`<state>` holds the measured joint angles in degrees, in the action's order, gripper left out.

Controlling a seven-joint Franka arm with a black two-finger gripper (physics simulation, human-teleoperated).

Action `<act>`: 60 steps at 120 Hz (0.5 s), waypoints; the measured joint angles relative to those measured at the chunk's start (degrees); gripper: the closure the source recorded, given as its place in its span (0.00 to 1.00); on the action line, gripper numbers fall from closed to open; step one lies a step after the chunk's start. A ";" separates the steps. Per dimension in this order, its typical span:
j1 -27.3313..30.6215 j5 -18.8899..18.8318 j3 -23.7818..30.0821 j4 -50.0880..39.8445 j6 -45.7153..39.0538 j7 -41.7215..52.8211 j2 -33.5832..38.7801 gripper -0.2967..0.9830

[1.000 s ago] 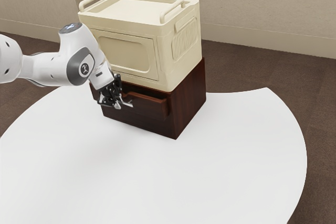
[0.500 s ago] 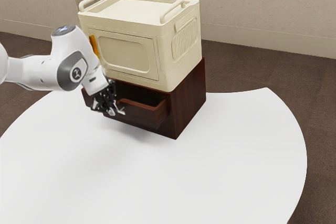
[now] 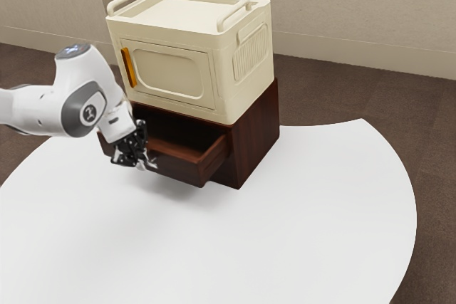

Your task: Pull the drawer handle with one arm to open the drawer

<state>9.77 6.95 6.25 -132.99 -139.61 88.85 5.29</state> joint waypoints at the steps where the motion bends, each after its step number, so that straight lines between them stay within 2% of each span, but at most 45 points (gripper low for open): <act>1: -0.09 0.00 0.00 -0.16 0.00 -0.01 0.14 0.74; 11: -0.99 0.00 -0.38 -1.80 -0.04 -0.06 1.37 0.74; 25: -3.79 -0.01 -4.09 -4.00 -0.08 -0.04 3.43 0.74; 60: -4.91 -0.06 -6.90 -8.96 -0.20 0.11 8.43 0.73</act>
<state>4.86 6.88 -0.65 -141.95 -139.81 88.96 13.72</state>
